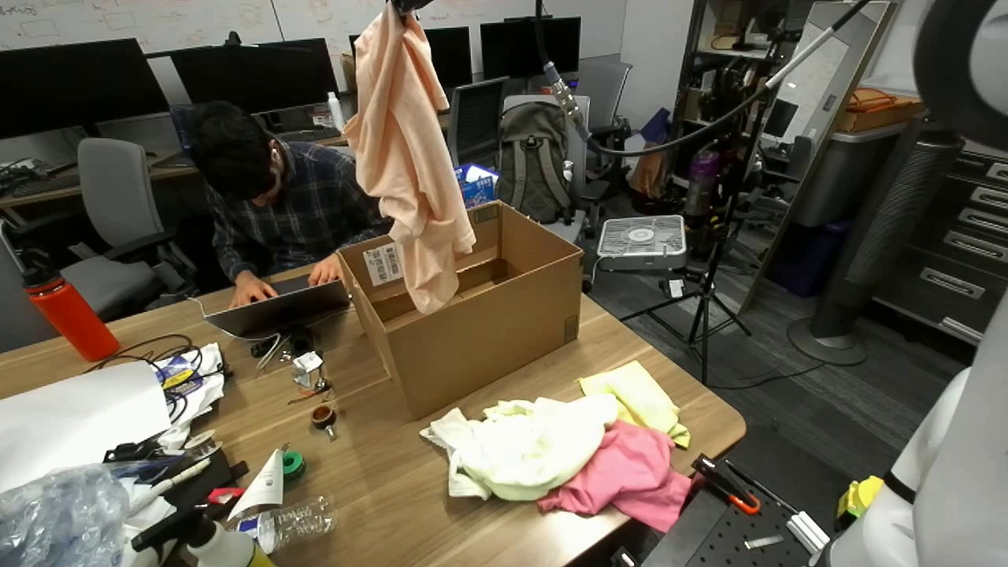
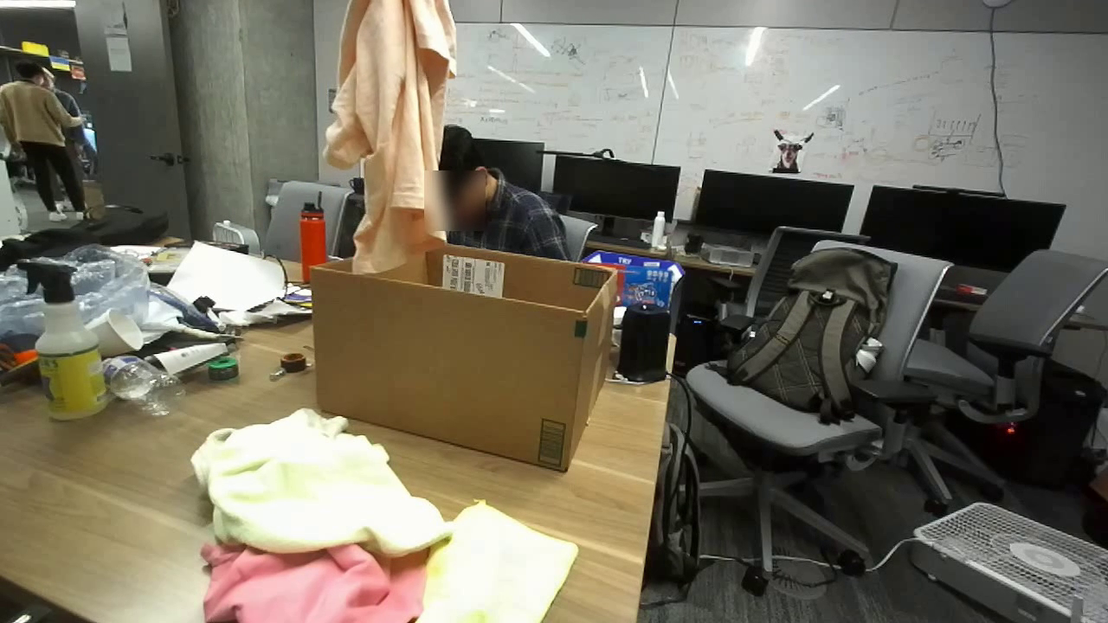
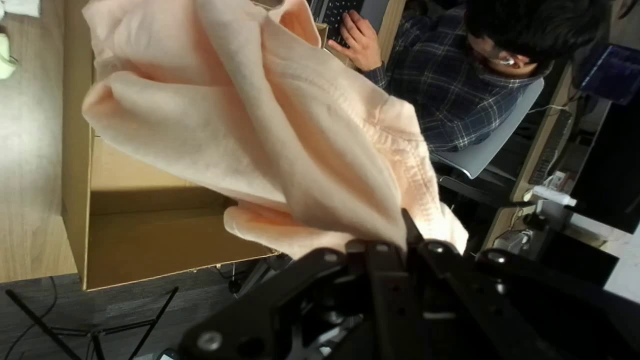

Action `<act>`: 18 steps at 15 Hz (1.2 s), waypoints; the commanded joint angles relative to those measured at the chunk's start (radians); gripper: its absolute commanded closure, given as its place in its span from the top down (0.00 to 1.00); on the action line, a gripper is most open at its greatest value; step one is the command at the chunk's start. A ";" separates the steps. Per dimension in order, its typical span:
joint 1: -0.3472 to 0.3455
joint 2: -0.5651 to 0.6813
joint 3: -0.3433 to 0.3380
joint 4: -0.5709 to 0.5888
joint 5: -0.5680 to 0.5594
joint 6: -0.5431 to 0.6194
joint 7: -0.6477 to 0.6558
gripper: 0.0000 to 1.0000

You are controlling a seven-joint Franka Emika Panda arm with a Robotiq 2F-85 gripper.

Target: Put the peach colored shirt in the box

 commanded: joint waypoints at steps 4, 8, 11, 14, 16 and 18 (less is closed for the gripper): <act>0.002 0.093 -0.001 0.160 0.014 -0.061 0.045 0.02; 0.004 0.132 0.002 0.197 0.012 -0.081 0.050 0.02; 0.002 0.157 0.012 0.213 0.023 -0.099 0.007 0.33; -0.001 0.169 0.027 0.220 0.032 -0.116 -0.025 0.55; -0.005 0.167 0.040 0.214 0.049 -0.136 -0.063 0.70; -0.010 0.153 0.055 0.195 0.085 -0.168 -0.124 0.84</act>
